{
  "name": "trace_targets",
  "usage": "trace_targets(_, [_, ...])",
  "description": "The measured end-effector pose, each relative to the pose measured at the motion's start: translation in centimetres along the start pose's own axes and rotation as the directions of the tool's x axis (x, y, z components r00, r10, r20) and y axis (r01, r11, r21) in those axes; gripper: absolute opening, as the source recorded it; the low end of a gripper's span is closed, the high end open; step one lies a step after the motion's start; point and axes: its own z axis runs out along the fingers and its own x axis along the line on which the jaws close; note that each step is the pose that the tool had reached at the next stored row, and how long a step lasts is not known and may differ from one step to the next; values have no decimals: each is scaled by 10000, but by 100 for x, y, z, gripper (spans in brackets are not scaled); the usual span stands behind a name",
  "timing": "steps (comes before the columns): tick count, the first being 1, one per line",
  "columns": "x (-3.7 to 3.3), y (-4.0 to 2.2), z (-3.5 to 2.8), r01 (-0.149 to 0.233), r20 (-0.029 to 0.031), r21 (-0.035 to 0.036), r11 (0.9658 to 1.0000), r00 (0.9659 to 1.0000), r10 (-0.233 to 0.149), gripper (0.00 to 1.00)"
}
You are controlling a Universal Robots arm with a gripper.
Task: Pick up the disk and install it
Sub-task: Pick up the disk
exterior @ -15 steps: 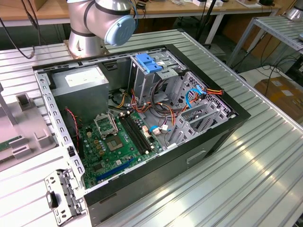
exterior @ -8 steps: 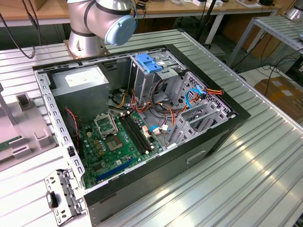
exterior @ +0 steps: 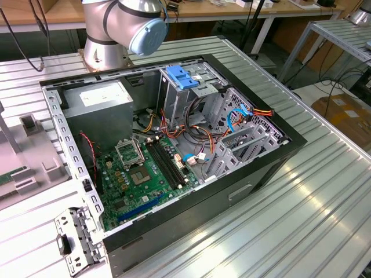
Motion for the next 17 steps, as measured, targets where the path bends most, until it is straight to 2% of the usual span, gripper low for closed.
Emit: trace_targets(17, [34,-293,-10,-1,-7,-2,10000,10000,1,36])
